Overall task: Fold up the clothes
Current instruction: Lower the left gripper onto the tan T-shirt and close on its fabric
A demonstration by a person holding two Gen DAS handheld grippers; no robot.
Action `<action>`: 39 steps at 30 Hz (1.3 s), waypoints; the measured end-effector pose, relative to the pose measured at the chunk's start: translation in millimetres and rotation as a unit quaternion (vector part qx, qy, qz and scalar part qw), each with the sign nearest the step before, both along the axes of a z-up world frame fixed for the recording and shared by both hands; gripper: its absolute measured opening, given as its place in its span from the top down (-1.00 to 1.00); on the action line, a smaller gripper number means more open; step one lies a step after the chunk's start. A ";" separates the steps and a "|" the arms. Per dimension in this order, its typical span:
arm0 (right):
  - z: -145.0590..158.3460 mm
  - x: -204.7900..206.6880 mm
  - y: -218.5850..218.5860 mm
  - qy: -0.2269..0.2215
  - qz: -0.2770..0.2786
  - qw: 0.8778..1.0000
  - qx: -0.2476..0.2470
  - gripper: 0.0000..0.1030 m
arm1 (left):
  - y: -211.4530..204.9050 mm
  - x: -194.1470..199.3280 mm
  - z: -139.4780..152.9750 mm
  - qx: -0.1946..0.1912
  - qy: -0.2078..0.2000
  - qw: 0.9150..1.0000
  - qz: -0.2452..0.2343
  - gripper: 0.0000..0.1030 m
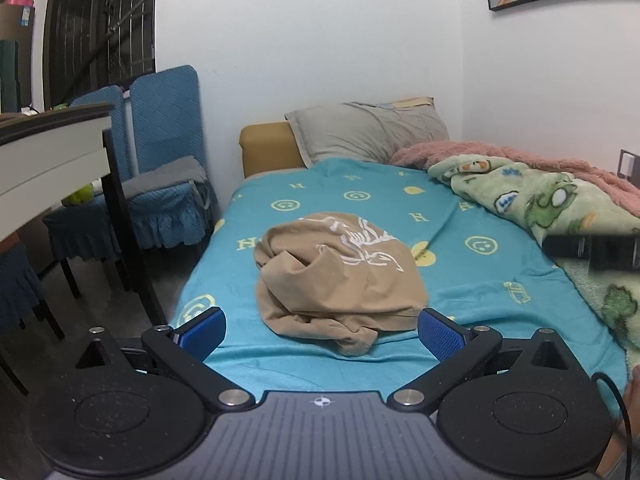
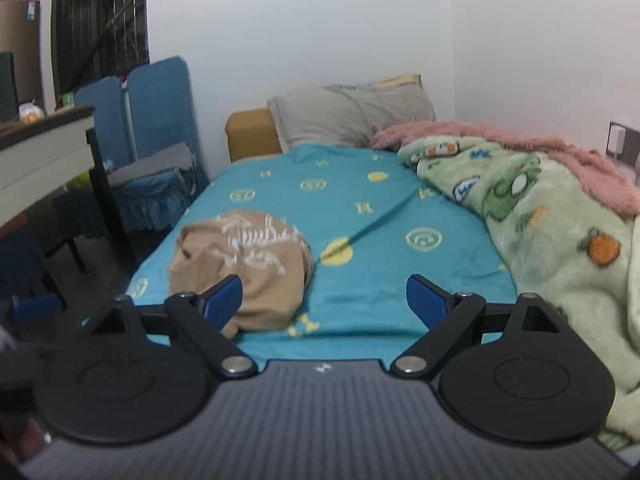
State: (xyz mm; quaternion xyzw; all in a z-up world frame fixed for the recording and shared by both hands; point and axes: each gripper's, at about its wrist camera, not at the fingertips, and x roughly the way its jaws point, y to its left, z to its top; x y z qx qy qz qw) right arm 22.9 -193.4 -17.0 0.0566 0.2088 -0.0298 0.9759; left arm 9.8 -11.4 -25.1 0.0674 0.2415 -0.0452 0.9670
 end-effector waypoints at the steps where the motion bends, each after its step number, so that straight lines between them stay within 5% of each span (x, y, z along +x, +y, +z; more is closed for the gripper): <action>1: 8.0 3.2 -2.4 -0.009 -0.001 1.000 0.005 -0.76 | -0.9 1.5 -1.5 0.000 0.003 1.000 -0.002 -0.99; 8: 57.3 33.5 -19.8 -0.080 -0.010 0.997 0.016 -0.76 | -5.1 22.5 -13.6 0.003 0.040 0.999 -0.022 -1.00; 11: 48.6 44.0 -30.6 -0.083 -0.023 0.996 -0.003 -0.76 | -7.9 44.1 -23.2 0.009 0.072 0.997 -0.037 -0.99; 16: 11.0 51.3 -57.9 -0.032 -0.046 0.997 0.047 -0.76 | -15.9 102.9 -53.6 0.018 0.146 0.988 -0.045 -0.99; 19: -0.8 46.9 -62.9 -0.015 -0.048 0.997 0.065 -0.76 | -18.1 143.3 -75.0 -0.009 0.180 0.983 -0.023 -0.99; 24: -9.2 44.0 -65.2 -0.012 -0.050 0.997 0.065 -0.76 | -26.1 188.3 -100.4 -0.030 0.195 0.980 0.000 -0.99; 30: -18.1 50.7 -67.5 -0.002 -0.061 0.996 0.062 -0.76 | -34.9 207.5 -110.7 -0.014 0.154 0.988 -0.008 -0.98; 33: -22.1 53.0 -68.7 0.001 -0.069 0.996 0.057 -0.76 | -36.4 210.4 -108.7 -0.013 0.131 0.991 -0.015 -0.79; 39: -27.4 58.4 -69.2 0.006 -0.073 0.996 0.059 -0.76 | -36.5 215.5 -95.8 -0.038 0.117 0.992 -0.014 0.17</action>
